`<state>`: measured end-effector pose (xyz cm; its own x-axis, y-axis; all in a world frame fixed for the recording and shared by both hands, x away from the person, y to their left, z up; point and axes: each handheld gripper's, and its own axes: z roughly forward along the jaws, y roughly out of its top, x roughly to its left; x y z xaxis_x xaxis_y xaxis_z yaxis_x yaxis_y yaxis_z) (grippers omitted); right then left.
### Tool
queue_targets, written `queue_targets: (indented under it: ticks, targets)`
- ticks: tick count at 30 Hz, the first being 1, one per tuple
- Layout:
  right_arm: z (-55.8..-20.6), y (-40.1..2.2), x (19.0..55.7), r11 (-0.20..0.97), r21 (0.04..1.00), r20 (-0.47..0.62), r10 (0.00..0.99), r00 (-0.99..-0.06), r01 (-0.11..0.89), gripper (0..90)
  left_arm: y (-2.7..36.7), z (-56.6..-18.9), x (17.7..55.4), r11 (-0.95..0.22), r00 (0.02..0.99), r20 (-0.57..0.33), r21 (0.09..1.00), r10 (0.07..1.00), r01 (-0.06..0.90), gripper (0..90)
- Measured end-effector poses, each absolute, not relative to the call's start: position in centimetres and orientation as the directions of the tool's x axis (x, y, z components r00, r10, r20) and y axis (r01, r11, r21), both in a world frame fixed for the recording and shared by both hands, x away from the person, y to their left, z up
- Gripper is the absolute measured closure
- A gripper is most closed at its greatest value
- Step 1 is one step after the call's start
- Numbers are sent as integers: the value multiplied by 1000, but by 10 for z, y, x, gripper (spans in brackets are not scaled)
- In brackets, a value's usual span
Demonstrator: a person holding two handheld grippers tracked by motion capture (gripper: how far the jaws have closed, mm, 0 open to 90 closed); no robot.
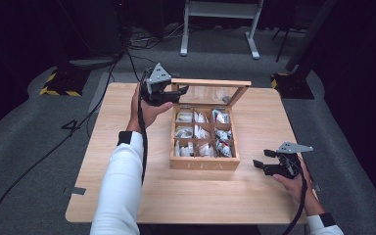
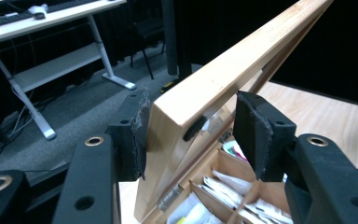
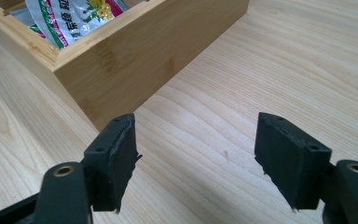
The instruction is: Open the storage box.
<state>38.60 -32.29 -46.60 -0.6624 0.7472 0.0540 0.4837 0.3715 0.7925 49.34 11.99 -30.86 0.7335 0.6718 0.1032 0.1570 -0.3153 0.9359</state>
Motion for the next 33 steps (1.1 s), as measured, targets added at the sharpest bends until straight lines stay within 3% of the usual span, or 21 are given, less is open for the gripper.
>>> queue_targets:
  ticks: [14,15,16,33]
  targets:
    - [-475,-308,390,421,763,47,722,-691,491,303,118,-307,517,-223,695,33,957,718,186,453]
    - [-476,-307,390,423,760,47,722,-691,494,303,116,-309,520,-250,668,58,948,742,195,511]
    - [-476,-307,390,425,758,46,722,-691,494,303,116,-310,521,-246,665,56,950,744,195,515]
    - [-483,-300,392,455,738,41,707,-706,498,303,112,-311,541,-205,617,29,955,786,215,503]
